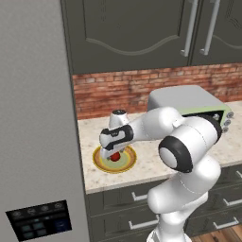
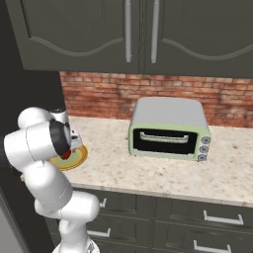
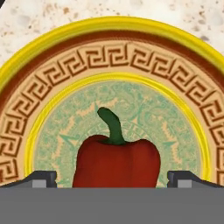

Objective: Pick the bell pepper from the counter and place it in the microwave. Then turn on the microwave.

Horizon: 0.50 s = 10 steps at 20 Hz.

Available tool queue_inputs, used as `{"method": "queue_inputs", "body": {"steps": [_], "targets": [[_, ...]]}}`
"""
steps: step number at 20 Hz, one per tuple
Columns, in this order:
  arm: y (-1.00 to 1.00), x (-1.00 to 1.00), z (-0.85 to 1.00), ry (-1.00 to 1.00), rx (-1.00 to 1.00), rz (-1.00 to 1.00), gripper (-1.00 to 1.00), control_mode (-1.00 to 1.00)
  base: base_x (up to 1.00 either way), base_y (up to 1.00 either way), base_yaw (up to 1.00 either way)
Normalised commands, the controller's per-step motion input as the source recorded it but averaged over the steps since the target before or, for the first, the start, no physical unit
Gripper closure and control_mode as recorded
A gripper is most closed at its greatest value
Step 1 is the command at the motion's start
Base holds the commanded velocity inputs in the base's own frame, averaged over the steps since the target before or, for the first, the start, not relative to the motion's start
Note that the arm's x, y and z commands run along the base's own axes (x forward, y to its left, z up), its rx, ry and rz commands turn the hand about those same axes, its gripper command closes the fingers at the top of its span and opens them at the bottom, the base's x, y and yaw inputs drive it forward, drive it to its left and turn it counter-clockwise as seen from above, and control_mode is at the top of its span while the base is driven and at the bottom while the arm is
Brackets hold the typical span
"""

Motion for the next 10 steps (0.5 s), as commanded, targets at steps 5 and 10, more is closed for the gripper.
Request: {"method": "queue_inputs", "body": {"steps": [5,10], "targets": [[0.03,0.16,-0.15,0.0,0.0,0.0,1.0,-1.0,0.0,0.0,0.0],[0.05,0.02,-0.06,0.02,0.0,0.0,1.0,-1.0,0.0,0.0,0.0]]}}
